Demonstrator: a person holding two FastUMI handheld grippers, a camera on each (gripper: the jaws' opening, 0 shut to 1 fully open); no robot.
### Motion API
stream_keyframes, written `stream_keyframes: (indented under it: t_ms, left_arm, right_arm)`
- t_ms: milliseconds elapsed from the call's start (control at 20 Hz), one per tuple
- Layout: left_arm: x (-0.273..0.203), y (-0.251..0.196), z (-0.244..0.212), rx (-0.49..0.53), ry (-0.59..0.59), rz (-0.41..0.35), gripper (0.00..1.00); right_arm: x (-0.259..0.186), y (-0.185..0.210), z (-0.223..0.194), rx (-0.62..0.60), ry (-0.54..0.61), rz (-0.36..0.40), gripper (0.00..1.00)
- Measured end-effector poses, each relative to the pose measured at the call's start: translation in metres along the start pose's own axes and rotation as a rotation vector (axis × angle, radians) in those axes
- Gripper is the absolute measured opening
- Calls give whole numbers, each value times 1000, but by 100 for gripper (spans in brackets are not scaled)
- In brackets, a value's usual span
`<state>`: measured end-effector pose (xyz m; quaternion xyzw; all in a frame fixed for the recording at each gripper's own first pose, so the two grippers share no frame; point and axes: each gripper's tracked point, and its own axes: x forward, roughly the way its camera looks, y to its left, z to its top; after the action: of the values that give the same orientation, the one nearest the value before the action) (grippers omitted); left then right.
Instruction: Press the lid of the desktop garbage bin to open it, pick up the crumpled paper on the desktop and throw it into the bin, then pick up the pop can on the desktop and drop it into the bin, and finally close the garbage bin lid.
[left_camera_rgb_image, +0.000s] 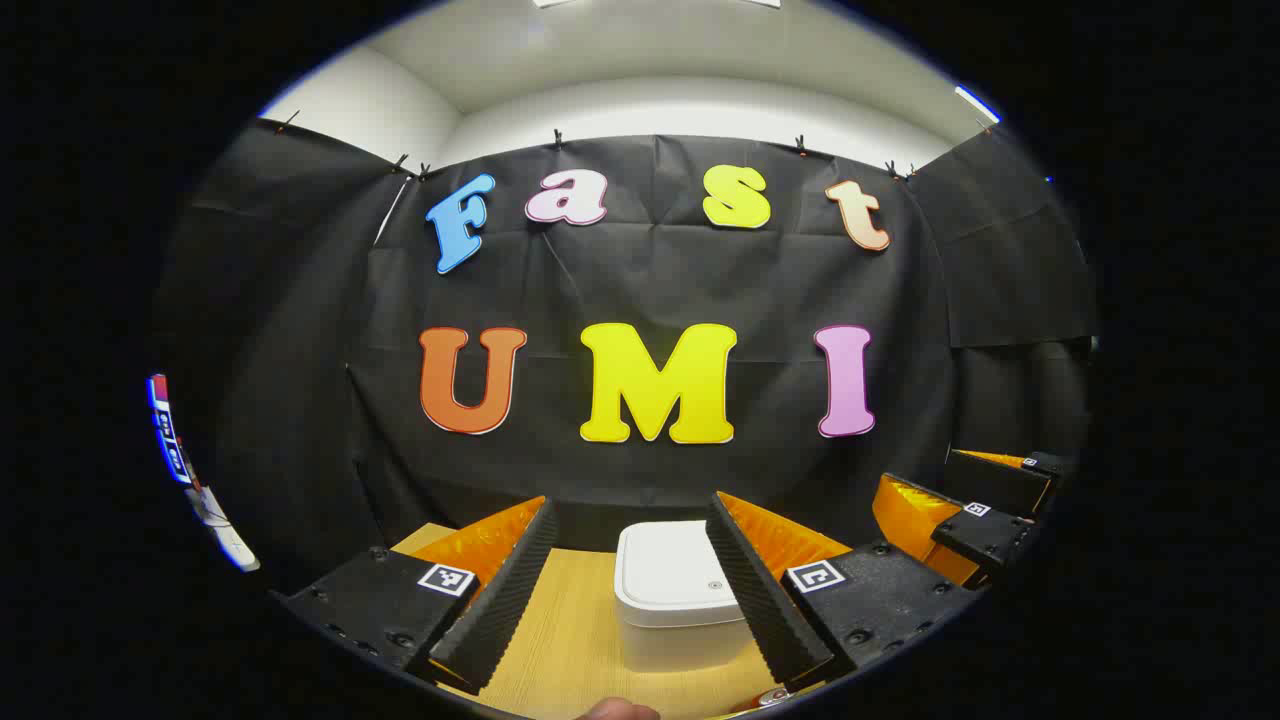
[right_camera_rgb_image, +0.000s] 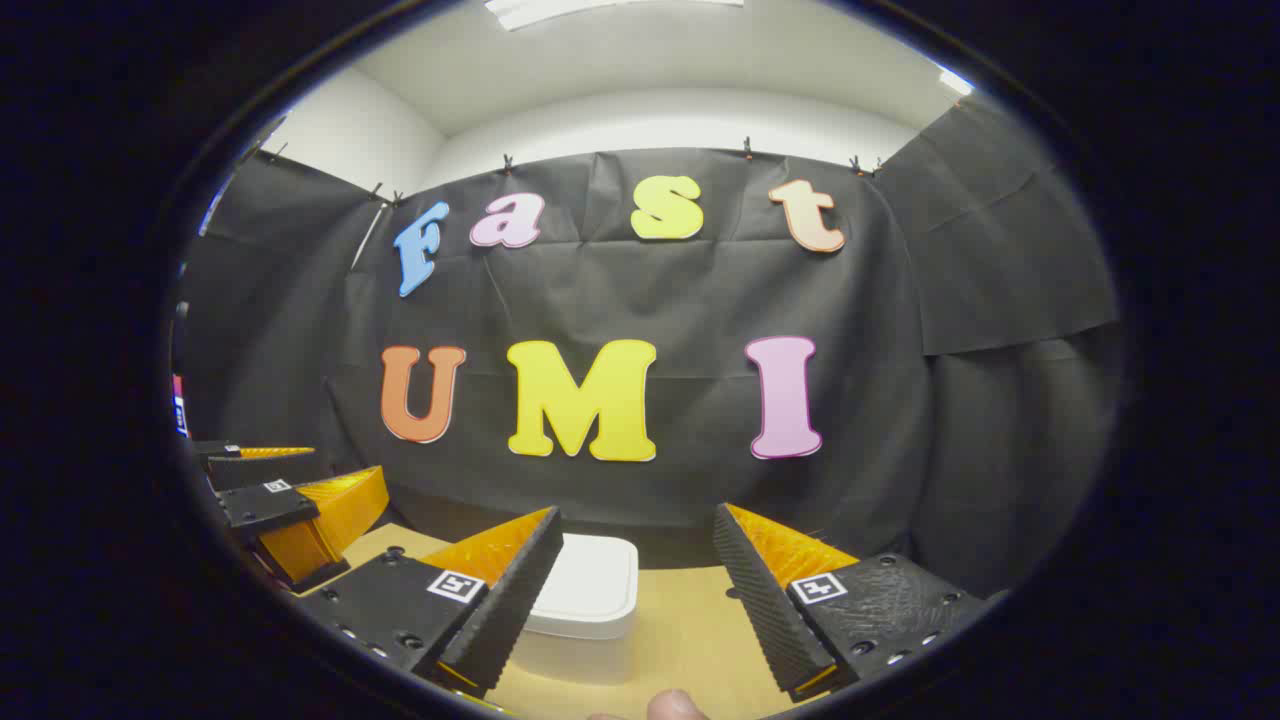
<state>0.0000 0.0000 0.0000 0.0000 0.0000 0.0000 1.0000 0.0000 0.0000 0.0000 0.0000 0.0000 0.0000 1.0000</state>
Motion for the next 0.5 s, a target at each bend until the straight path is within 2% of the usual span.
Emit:
stream_keyframes:
  t_ms: [500]
  left_arm:
    - [13,4,-2,5,-6,-10,97]
  right_arm:
    - [18,9,-6,5,18,0,95]
